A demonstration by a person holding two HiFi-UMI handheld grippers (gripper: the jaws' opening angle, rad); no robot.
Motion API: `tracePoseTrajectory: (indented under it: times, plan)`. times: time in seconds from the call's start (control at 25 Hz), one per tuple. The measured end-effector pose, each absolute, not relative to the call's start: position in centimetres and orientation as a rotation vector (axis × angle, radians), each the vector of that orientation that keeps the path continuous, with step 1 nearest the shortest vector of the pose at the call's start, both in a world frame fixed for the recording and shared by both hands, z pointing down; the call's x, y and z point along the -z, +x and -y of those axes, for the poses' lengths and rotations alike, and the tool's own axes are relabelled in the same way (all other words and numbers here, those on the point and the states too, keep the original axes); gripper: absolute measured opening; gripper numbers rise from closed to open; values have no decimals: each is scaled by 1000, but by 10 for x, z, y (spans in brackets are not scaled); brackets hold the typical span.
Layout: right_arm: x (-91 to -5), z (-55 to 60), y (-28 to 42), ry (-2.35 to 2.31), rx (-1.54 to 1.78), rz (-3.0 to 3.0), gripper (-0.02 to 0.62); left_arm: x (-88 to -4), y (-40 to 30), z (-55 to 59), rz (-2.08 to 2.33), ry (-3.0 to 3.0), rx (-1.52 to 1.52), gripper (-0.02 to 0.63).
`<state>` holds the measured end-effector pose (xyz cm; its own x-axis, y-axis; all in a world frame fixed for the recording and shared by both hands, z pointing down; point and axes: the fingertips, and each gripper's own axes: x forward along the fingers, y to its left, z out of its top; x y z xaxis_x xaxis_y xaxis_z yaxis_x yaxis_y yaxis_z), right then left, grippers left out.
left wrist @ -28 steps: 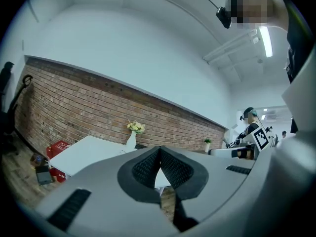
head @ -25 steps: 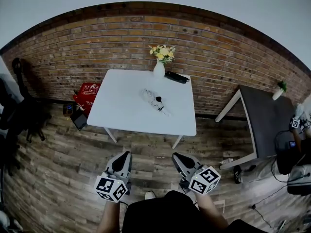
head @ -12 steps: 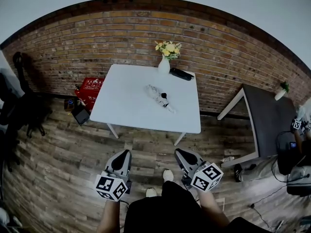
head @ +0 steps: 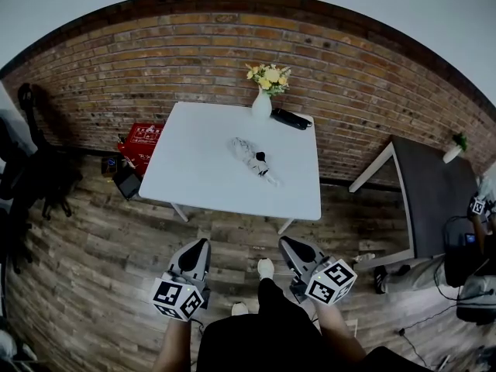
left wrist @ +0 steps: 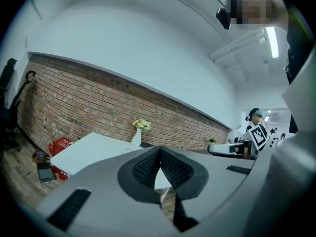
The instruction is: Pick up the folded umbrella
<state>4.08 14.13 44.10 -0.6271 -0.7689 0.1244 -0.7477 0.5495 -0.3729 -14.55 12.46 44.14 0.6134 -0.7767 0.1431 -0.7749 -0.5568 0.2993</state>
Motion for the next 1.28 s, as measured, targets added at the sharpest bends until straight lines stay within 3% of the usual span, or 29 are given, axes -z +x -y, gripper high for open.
tracePoseTrajectory:
  times: [1.28]
  plan:
    - [-465, 103, 126, -1011, 754, -2855, 23, -434, -55, 73, 1520, 2357, -20, 14]
